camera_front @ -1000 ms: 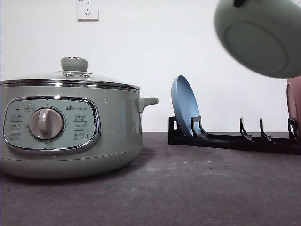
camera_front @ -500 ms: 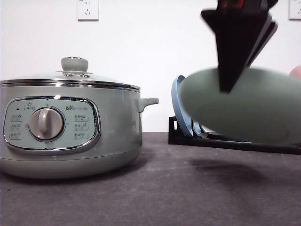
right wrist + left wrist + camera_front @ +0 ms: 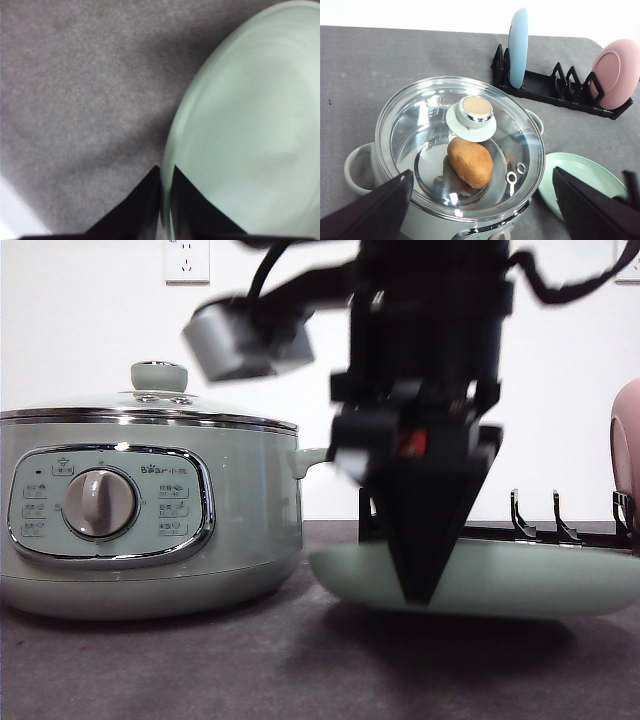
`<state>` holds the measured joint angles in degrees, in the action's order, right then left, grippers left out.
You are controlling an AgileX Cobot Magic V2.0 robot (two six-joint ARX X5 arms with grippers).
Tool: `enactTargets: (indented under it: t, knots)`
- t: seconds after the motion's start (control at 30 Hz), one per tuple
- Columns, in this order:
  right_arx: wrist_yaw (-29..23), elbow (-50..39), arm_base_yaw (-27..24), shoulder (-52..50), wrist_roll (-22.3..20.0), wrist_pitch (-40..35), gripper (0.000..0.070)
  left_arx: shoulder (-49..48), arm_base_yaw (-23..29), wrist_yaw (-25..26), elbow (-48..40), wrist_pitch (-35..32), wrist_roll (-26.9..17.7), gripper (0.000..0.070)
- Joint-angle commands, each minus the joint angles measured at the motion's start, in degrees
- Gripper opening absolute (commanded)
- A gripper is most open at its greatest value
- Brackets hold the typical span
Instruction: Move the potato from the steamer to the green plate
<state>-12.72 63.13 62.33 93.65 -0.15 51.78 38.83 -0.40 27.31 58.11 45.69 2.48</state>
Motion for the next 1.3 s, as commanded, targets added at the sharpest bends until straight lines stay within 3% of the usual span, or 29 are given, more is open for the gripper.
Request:
enactTargets:
  t: [0.0,0.1,0.23,0.3,0.57,0.87,1.0,1.2,1.27]
  knots:
    - [0.3,0.4,0.7,2.9,1.0,-0.5,0.0005,0.2,-0.1,0.3,1.3,-0.3,-0.3,0.0572]
    - [0.9,0.3,0.5,5.4,1.1,-0.8,0.0026,0.2,-0.1,0.3,1.3,-0.3,-0.3,0.0572]
    - [1.4,-0.6,0.4,7.2,1.1,-2.0,0.0285,0.2,-0.1,0.3,1.3,-0.3,-0.3,0.0572]
    - [1.4,-1.0,0.4,7.5,1.1,-2.7,0.0369,0.2,-0.1,0.3,1.3,-0.3,-0.3,0.0572]
    - [2.3,-0.7,0.4,4.0,1.2,0.2,0.0372,0.2,-0.1,0.3,1.3,-0.3,-0.3,0.0572]
    - [3.8,1.8,-0.1,-10.8,1.3,1.4,0.0371,0.6,-0.1,0.3,1.3,-0.3,-0.3,0.0572]
    - [12.2,3.3,-2.0,-17.8,1.5,0.3,0.0371,1.1,-0.1,0.3,1.3,-0.4,-0.3,0.0572]
    - [35.5,4.8,-7.1,-24.2,1.7,-4.0,0.0371,2.3,-0.1,0.3,1.3,-0.4,-0.3,0.0572]
    - [39.0,4.8,-8.5,-25.2,1.6,-4.5,0.0371,2.7,-0.2,0.3,1.3,-0.5,-0.3,0.0572]
